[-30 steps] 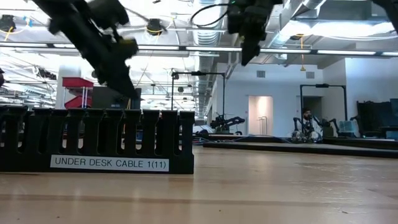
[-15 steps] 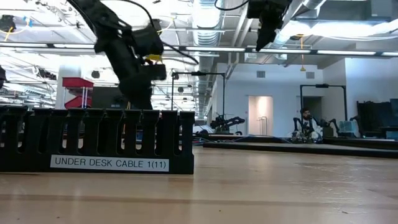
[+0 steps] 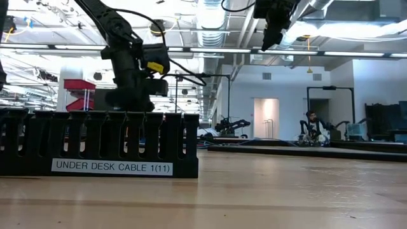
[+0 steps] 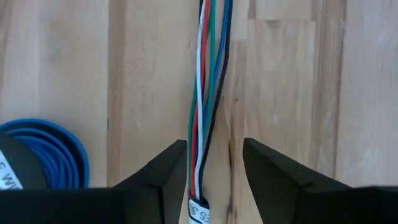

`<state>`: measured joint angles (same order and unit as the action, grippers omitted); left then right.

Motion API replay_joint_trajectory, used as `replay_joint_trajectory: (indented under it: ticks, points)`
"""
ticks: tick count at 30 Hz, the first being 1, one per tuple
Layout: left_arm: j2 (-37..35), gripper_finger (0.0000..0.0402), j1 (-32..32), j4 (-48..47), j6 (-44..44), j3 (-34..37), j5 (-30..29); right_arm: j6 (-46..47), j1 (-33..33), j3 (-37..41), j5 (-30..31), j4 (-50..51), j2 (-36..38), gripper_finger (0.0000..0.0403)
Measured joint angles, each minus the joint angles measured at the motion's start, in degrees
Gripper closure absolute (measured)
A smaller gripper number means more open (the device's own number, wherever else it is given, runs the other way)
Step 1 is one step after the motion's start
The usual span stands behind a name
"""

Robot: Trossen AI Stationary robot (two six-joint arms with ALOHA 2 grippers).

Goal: Ziptie cables
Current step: Put the ziptied cables into the black cable duct

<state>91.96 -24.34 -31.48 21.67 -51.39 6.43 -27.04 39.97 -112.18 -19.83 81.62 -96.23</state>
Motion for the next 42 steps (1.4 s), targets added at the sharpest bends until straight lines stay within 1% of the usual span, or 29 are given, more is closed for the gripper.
replay_joint_trajectory:
  ticks: [4, 6, 11, 13, 16, 19, 20, 21, 25, 28, 33, 37, 42]
  points:
    - [0.41, 0.0250, -0.04, 1.28, 1.65, 1.31, -0.13, 0.02, 0.00, 0.00, -0.09, -0.02, -0.02, 0.0220]
    - [1.47, 0.0250, -0.04, 1.59, 1.61, 1.39, 1.93, 0.10, 0.00, 0.00, -0.09, 0.01, -0.02, 0.0220]
    - [5.84, 0.0251, 0.24, 2.19, 2.65, 1.14, 2.07, 0.72, -0.19, 0.00, -0.09, 0.16, -0.02, 0.0220]
    - [7.53, 0.0259, 0.24, 1.20, 3.15, 0.96, 1.90, 1.31, -0.22, 0.00, -0.11, 0.16, -0.04, 0.0220]
    - [8.31, 0.0296, 0.20, 0.71, 4.83, 0.86, 1.69, 1.72, -0.20, 0.00, -0.09, 0.18, -0.04, 0.0223]
    - [7.92, 0.0365, 0.18, 0.54, 5.03, 0.85, 1.26, 1.70, -0.18, 0.01, -0.05, -0.11, -0.04, 0.0226]
    - [7.54, 0.0382, 0.17, 0.48, 4.29, 0.91, 1.22, 1.70, -0.18, 0.02, 0.00, -0.34, -0.07, 0.0227]
    - [7.06, 0.0390, 0.22, 0.35, 3.25, 1.02, 0.83, 1.70, -0.18, 0.02, 0.00, -0.80, -0.07, 0.0228]
    - [4.93, 0.0399, 0.44, -1.29, 0.82, -0.35, -1.69, 1.71, -0.19, 0.02, 0.02, -2.49, -0.07, 0.0232]
    - [3.56, 0.0400, 0.71, -8.31, -2.09, -2.06, -2.62, 2.16, -0.18, 0.02, 0.11, -2.84, -0.07, 0.0236]
    - [-0.34, 0.0401, 3.95, -14.97, -5.29, -5.45, -2.19, 2.14, -0.18, 0.02, 0.19, -3.03, -0.09, 0.0239]
    - [-3.00, 0.0401, 7.82, -15.32, -7.47, -8.18, -2.05, 2.81, -0.18, 0.02, 0.19, -3.46, -0.09, 0.0240]
    - [-3.65, 0.0401, 12.16, -15.42, -11.45, -12.91, 1.49, 3.37, -0.18, 0.02, 0.19, -4.18, -0.11, 0.0240]
